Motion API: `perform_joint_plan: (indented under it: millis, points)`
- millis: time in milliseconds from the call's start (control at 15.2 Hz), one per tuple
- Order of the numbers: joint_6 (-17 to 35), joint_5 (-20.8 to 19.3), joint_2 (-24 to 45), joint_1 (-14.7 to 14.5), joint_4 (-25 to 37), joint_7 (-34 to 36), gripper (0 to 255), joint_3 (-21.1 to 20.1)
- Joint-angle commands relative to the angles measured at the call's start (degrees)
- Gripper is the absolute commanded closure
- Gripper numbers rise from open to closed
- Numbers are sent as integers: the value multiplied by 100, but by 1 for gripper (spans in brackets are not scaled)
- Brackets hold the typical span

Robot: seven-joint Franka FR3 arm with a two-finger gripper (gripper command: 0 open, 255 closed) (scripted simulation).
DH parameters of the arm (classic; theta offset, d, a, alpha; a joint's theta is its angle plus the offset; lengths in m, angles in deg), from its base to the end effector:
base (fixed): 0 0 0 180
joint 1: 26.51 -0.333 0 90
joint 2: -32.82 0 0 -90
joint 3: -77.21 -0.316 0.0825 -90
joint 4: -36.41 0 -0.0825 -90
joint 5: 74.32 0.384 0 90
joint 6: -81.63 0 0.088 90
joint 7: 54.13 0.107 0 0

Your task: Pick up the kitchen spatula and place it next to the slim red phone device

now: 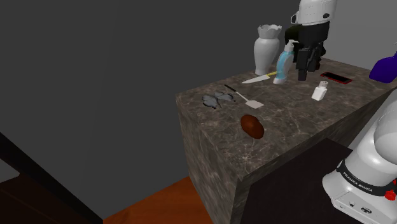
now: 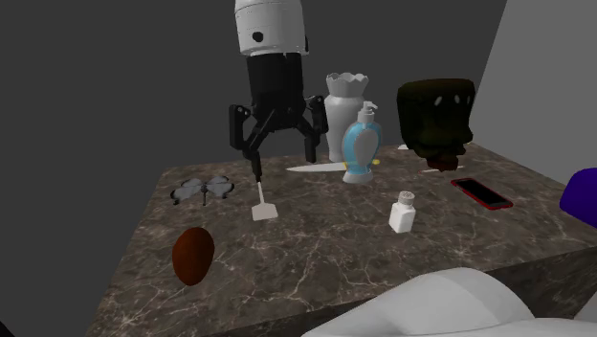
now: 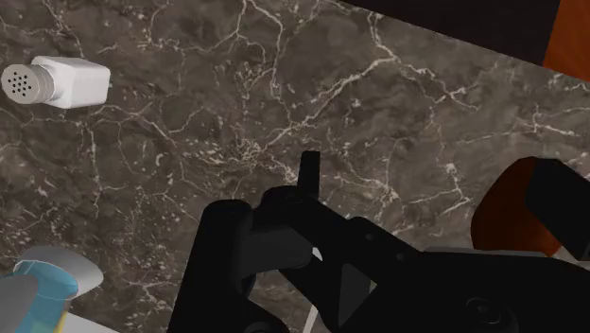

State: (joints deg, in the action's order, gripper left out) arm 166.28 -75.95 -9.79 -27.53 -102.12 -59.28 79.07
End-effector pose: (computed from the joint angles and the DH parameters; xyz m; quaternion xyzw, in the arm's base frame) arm 0.3026 -0.0097 0.5416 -0.9942 -0.0428 0.0983 0.0014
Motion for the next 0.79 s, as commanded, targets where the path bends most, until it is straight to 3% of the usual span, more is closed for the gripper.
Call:
perform_joint_plan:
  millis: [0, 726]
  points:
    - [0, 0, 0, 0, 0, 0, 0, 0]
    - [2417, 98, 1764, 144, 1, 632, 0, -62]
